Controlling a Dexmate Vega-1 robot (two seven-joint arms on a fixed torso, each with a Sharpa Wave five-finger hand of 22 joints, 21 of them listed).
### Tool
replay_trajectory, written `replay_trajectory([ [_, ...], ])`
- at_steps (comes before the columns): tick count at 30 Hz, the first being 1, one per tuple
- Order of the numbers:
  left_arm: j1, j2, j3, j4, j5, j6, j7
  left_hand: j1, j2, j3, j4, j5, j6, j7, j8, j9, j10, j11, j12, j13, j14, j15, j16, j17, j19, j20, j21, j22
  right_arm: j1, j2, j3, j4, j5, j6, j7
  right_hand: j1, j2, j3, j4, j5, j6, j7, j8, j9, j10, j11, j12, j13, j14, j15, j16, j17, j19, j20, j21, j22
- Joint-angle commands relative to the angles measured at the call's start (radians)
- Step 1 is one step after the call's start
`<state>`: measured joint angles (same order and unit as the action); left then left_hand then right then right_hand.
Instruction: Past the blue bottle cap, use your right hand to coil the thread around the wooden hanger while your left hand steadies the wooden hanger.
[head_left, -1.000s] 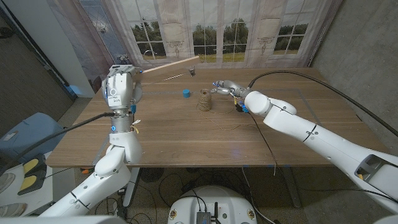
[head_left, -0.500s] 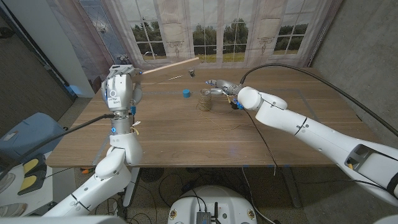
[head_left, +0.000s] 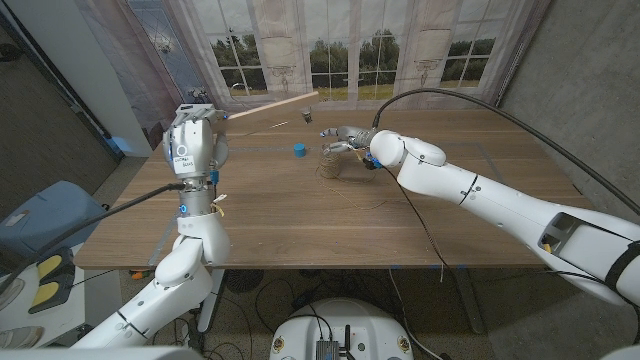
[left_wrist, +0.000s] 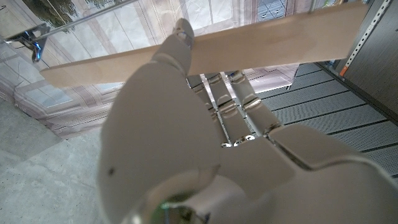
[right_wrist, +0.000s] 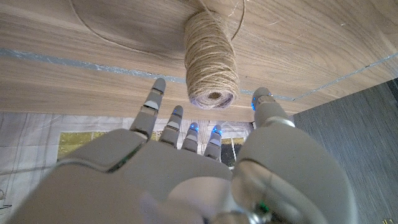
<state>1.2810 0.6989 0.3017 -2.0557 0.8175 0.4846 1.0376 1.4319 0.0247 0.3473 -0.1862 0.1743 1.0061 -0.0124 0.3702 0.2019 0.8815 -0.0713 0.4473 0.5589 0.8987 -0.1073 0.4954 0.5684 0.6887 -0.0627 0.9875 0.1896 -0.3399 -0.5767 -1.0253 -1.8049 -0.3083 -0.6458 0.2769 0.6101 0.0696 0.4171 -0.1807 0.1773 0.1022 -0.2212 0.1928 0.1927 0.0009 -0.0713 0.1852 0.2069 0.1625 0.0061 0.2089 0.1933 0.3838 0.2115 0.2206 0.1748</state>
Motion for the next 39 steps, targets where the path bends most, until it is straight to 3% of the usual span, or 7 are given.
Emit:
replay_trajectory([
  [1,-0.013,-0.007,0.005,0.018,-0.011,-0.004,0.005,0.085,0.098,0.033,0.025,0.005,0.08,0.044,-0.001,0.027,0.007,0.001,-0.003,0.002,0.025,-0.084,-0.004,0.004,-0.005,-0.116,0.009,0.0,0.127,0.065,-0.12,0.054,-0.108,-0.09,0.162,0.027,0.001,0.011,0.001,0.007,0.006,-0.001,0.01,0.003,-0.015,-0.003,0.002,0.002,0.011,-0.009,0.003,0.002,0.019,-0.001,0.005,0.005],
  [16,-0.019,-0.003,0.005,0.03,-0.027,-0.01,0.008,0.081,0.094,0.039,0.025,0.005,0.081,0.041,-0.002,0.031,0.01,-0.002,-0.009,0.01,0.029,-0.084,-0.009,0.011,-0.01,-0.117,0.024,-0.004,0.266,0.164,-0.266,0.171,-0.208,-0.107,0.336,0.105,-0.003,0.022,-0.001,0.009,0.013,-0.001,0.012,0.006,-0.002,-0.008,0.019,0.004,0.072,-0.033,0.023,0.006,0.096,-0.006,0.023,0.007],
  [20,-0.018,-0.002,0.005,0.031,-0.029,-0.01,0.01,0.08,0.094,0.041,0.025,0.005,0.082,0.039,-0.003,0.031,0.011,-0.002,-0.011,0.01,0.031,-0.086,-0.01,0.013,-0.011,-0.117,0.027,-0.004,0.283,0.186,-0.29,0.197,-0.226,-0.115,0.364,0.167,0.005,0.027,0.002,0.01,0.039,-0.001,0.02,0.008,0.025,-0.016,0.031,0.004,0.14,-0.064,0.052,0.019,0.167,-0.017,0.041,0.008],
  [26,-0.02,-0.003,0.005,0.033,-0.03,-0.008,0.011,0.078,0.094,0.044,0.025,0.005,0.084,0.038,-0.003,0.031,0.013,-0.001,-0.014,0.012,0.03,-0.086,-0.013,0.016,-0.013,-0.118,0.032,-0.005,0.306,0.219,-0.32,0.244,-0.243,-0.126,0.401,0.25,0.016,0.001,0.01,0.01,0.139,0.0,0.046,0.013,0.088,-0.02,0.05,0.003,0.288,-0.113,0.143,0.076,0.31,-0.092,0.092,0.019],
  [32,-0.022,-0.002,0.008,0.033,-0.032,-0.004,0.008,0.077,0.093,0.046,0.025,0.005,0.082,0.038,-0.004,0.033,0.012,-0.001,-0.017,0.014,0.031,-0.086,-0.015,0.018,-0.015,-0.118,0.036,-0.006,0.302,0.225,-0.318,0.259,-0.24,-0.119,0.397,0.345,0.044,-0.055,0.021,0.012,0.415,0.013,0.118,0.012,0.307,0.008,0.121,0.011,0.503,-0.167,0.326,0.216,0.411,-0.179,0.164,0.039],
  [35,-0.025,-0.002,0.01,0.034,-0.031,-0.002,0.006,0.077,0.093,0.047,0.025,0.005,0.082,0.038,-0.003,0.036,0.013,0.001,-0.018,0.015,0.031,-0.086,-0.016,0.019,-0.016,-0.118,0.038,-0.006,0.286,0.215,-0.306,0.245,-0.242,-0.108,0.367,0.383,0.075,-0.073,0.029,0.01,0.595,0.102,0.162,0.009,0.544,0.018,0.22,0.034,0.647,-0.195,0.43,0.299,0.439,-0.213,0.21,0.052],
  [39,-0.028,-0.001,0.012,0.035,-0.032,-0.002,0.004,0.076,0.092,0.049,0.025,0.005,0.078,0.038,-0.005,0.037,0.013,0.0,-0.02,0.018,0.03,-0.087,-0.018,0.022,-0.017,-0.118,0.041,-0.007,0.271,0.209,-0.29,0.241,-0.236,-0.103,0.348,0.507,0.123,-0.013,0.013,0.012,0.786,0.183,0.193,0.007,0.778,0.065,0.336,0.073,0.828,-0.235,0.496,0.365,0.488,-0.302,0.288,0.073],
])
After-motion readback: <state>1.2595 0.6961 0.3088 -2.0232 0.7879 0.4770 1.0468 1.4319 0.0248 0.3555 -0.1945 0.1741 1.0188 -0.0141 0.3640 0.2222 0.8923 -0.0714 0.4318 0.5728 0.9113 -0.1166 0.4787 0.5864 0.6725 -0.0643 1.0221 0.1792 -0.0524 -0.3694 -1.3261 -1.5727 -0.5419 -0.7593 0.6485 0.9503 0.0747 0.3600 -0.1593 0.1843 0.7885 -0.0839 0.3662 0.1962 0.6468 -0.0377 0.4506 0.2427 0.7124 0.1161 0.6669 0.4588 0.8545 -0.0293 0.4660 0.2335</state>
